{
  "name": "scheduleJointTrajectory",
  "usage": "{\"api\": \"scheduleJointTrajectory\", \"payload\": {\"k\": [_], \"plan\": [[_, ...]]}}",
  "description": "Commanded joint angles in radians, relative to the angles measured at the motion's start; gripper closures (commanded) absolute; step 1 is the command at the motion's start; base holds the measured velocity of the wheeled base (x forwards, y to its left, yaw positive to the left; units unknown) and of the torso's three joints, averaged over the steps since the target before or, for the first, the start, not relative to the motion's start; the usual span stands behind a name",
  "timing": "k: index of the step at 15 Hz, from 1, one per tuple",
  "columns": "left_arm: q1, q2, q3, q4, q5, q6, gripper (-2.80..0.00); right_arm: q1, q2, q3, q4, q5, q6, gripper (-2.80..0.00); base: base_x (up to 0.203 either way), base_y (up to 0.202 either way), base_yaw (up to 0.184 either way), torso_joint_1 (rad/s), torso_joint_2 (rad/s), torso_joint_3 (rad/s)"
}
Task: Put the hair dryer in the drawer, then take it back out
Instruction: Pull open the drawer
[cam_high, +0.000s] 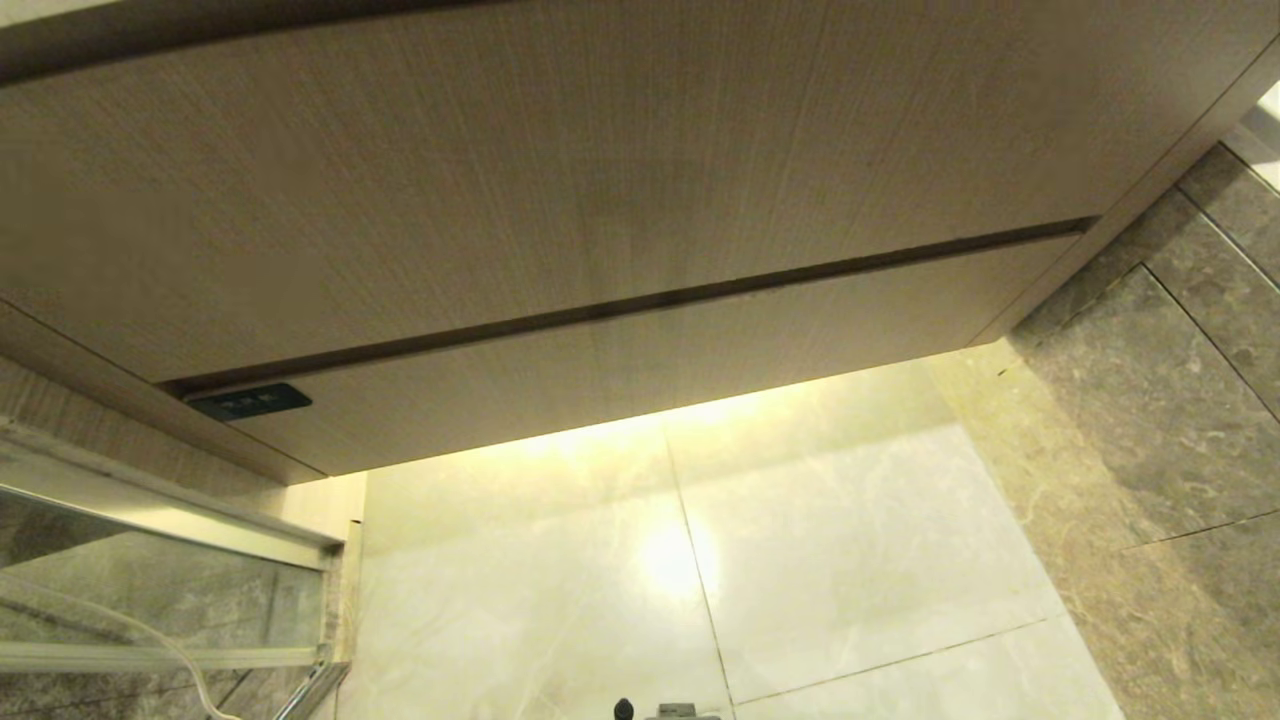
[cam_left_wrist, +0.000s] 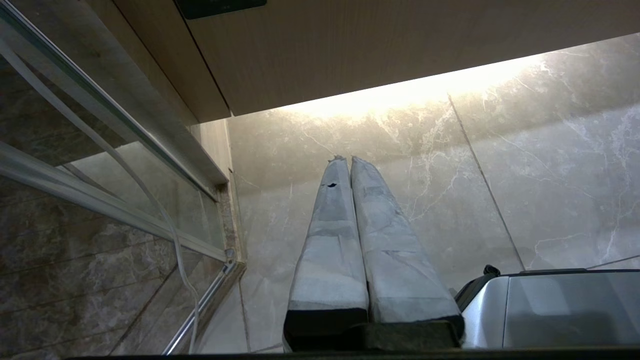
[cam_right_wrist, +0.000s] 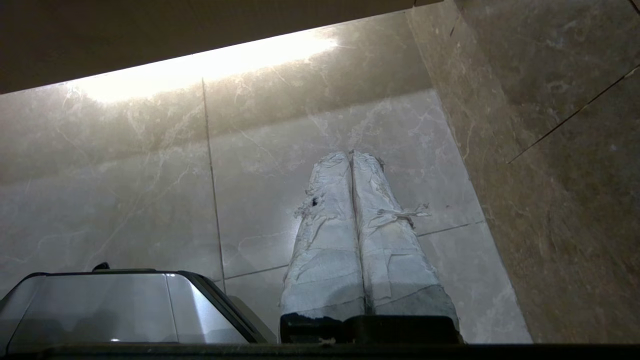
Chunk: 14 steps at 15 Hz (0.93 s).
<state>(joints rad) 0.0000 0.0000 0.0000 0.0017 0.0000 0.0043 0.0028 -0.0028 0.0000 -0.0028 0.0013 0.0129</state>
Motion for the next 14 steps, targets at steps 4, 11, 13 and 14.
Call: {"api": "scheduleJointTrajectory", "payload": {"k": [4,11,13,14], "plan": [[0.000,0.000,0.002,0.000,0.000,0.000,0.00,0.000,0.001,0.003,0.001,-0.003,-0.002,0.00,0.000,0.000,0.000,0.000,0.00,0.000],[0.000,0.000,0.001,0.000,0.000,0.000,0.00,0.000,0.001,0.003,0.001,0.001,-0.010,0.00,0.002,-0.009,0.078,0.000,0.00,0.001],[0.000,0.000,0.000,0.000,0.000,0.000,0.00,0.000,0.001,0.003,0.003,-0.002,-0.005,0.00,0.006,-0.019,0.140,0.002,0.00,0.000],[0.000,0.000,0.000,0.000,0.000,0.000,0.00,0.000,0.001,0.003,0.003,-0.003,-0.002,0.00,0.005,-0.006,0.105,0.002,0.00,0.001]]}}
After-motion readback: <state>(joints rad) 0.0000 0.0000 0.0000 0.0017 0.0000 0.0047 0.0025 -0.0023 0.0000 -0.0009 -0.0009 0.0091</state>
